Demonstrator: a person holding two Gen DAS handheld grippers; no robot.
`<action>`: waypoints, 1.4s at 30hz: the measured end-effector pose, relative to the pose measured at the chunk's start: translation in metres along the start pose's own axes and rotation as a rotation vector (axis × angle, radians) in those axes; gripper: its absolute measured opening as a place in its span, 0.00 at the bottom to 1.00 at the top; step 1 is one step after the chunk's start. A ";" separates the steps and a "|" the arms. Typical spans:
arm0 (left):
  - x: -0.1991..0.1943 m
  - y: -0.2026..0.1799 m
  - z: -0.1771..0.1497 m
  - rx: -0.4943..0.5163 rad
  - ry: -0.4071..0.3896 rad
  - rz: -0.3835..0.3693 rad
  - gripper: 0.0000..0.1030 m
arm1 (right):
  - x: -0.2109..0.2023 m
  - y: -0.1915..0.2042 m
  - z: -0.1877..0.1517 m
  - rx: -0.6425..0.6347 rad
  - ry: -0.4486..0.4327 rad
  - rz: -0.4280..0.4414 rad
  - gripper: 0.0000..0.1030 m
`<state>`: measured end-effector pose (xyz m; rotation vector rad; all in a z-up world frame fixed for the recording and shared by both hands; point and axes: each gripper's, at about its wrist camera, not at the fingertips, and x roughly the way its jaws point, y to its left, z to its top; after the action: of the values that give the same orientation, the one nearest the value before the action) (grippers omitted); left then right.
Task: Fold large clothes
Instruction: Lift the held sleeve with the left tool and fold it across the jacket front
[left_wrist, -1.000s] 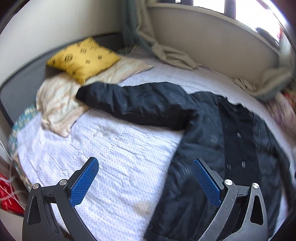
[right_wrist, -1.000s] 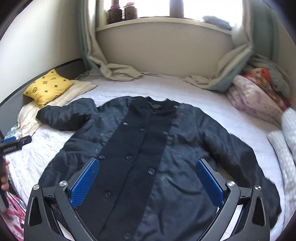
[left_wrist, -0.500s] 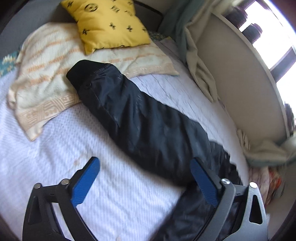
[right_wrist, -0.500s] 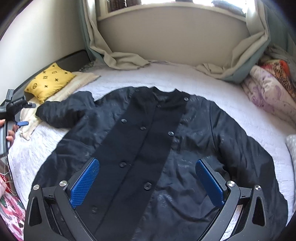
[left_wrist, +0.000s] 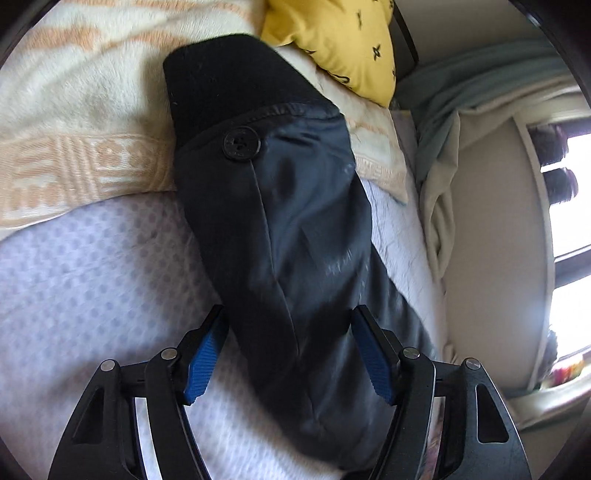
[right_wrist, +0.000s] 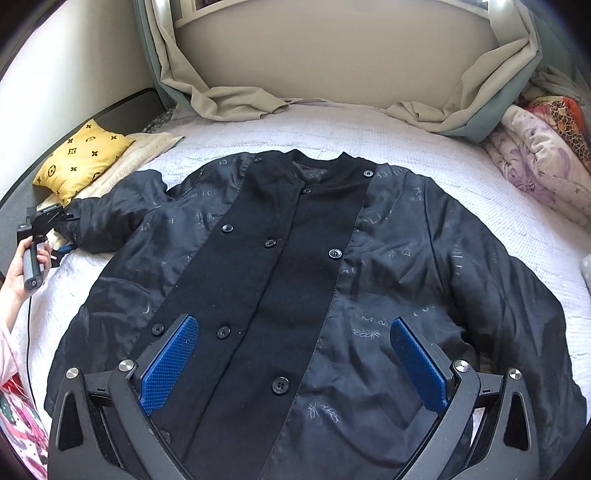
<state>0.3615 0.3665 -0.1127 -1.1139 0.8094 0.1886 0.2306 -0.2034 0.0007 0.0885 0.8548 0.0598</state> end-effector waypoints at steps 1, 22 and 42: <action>0.001 0.000 0.001 -0.001 -0.010 -0.004 0.67 | 0.003 0.000 0.000 -0.002 0.005 -0.002 1.00; -0.101 -0.161 -0.085 0.593 -0.350 0.093 0.14 | -0.029 -0.050 0.016 0.148 -0.079 -0.075 1.00; 0.010 -0.274 -0.405 1.151 0.064 0.038 0.14 | -0.057 -0.079 0.016 0.256 -0.128 -0.067 1.00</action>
<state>0.3143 -0.1068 0.0007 -0.0163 0.8092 -0.2717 0.2067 -0.2879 0.0454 0.3002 0.7336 -0.1177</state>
